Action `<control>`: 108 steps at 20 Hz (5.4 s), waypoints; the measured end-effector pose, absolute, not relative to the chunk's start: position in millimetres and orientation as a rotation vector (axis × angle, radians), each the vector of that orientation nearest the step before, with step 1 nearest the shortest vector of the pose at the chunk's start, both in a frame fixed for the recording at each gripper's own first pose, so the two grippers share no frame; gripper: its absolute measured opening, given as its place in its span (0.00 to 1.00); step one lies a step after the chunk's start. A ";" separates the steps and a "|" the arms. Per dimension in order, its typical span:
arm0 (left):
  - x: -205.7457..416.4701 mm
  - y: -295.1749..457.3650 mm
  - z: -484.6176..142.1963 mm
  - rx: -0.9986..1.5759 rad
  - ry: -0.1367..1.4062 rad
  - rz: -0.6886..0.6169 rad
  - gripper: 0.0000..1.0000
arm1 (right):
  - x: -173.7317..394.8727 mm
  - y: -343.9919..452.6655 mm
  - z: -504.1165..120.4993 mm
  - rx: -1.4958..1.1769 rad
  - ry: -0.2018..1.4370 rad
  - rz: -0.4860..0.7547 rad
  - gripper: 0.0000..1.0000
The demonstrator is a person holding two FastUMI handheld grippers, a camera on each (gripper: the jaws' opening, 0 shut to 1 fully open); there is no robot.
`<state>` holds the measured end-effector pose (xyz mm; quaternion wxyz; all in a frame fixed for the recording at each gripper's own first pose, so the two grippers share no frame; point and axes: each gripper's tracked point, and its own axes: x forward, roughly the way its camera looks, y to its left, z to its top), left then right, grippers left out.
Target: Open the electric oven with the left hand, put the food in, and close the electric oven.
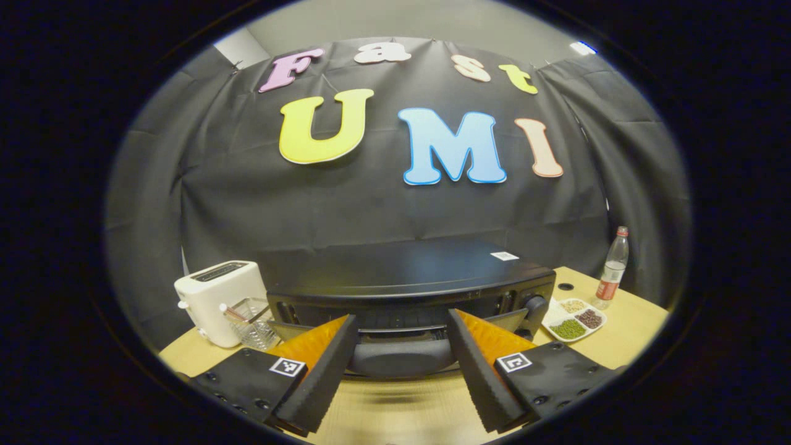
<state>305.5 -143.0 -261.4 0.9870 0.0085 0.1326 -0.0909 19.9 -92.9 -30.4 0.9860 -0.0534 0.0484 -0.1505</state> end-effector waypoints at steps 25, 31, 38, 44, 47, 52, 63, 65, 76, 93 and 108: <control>207.8 -136.7 -350.8 0.073 0.475 -0.205 0.97 | -0.3 -78.2 -45.0 -0.089 0.149 -0.232 0.96; 185.3 -134.8 -381.1 0.059 0.521 -0.242 0.97 | 7.3 -62.2 -53.0 -0.091 0.180 -0.197 0.96; 166.3 -118.4 -369.4 0.069 0.508 -0.279 0.98 | 25.6 -38.8 -68.4 -0.048 0.201 -0.143 0.96; 148.4 -95.7 -267.0 0.032 0.363 -0.246 0.91 | 33.4 -24.1 -82.1 0.022 0.209 -0.047 0.96; 137.0 -81.3 -212.5 0.015 0.289 -0.218 0.90 | 32.8 -24.7 -90.7 0.046 0.224 -0.017 0.96; 109.0 -55.2 -132.1 -0.018 0.179 -0.172 1.00 | 29.2 -29.9 -114.9 0.083 0.288 0.006 0.96; 46.4 -11.5 -47.7 0.001 0.064 -0.055 0.98 | -4.2 -10.9 -203.0 0.231 0.590 0.151 0.96; 36.6 -9.9 -42.6 0.001 0.066 -0.047 1.00 | -9.1 -6.9 -218.6 0.288 0.642 0.174 0.97; -9.1 0.5 -25.1 0.041 0.073 0.011 1.00 | -43.5 10.0 -301.0 0.595 0.936 0.184 0.97; -20.6 19.8 -29.4 0.016 0.083 0.094 1.00 | -41.6 34.5 -311.2 0.866 1.026 0.220 0.12; 36.5 26.6 -35.1 -0.017 0.055 0.055 1.00 | 38.6 65.7 -224.7 0.947 0.830 0.276 0.03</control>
